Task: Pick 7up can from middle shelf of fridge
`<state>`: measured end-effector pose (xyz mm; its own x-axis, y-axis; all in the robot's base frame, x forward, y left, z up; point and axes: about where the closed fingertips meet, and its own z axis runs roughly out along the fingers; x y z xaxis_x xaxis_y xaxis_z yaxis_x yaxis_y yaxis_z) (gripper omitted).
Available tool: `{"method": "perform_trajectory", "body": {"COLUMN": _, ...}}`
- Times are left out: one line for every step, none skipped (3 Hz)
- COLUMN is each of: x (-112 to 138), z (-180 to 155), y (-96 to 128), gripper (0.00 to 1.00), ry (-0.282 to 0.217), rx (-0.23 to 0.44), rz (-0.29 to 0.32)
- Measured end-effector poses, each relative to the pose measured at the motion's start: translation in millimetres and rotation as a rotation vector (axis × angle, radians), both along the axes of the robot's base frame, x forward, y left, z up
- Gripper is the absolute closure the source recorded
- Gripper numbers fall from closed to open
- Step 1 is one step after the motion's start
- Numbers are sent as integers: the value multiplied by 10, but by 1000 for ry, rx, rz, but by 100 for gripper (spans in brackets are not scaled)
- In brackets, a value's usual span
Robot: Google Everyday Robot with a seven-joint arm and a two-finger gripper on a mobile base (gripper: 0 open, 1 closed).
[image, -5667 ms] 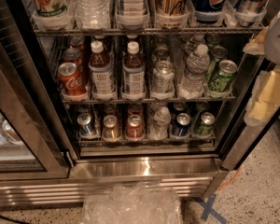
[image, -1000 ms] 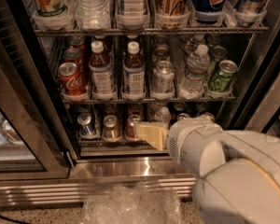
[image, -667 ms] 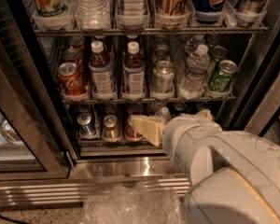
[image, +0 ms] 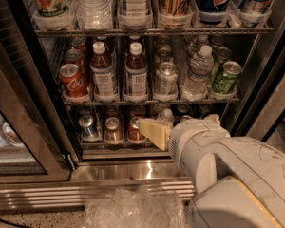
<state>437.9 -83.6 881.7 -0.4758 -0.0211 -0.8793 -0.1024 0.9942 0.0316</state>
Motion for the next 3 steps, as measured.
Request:
{"method": "perform_trajectory", "body": {"x": 22, "z": -45, "y": 3, "gripper": 0, "ry": 6, "rx": 21, "rz": -12}}
{"method": "perform_trajectory", "body": {"x": 81, "z": -69, "y": -19, "gripper": 0, "ry": 3, "rx": 64, "rz": -35}}
{"method": "perform_trajectory", "body": {"x": 178, "z": -20, "y": -20, "gripper": 0, "ry": -15, "rx": 95, "rz": -52}}
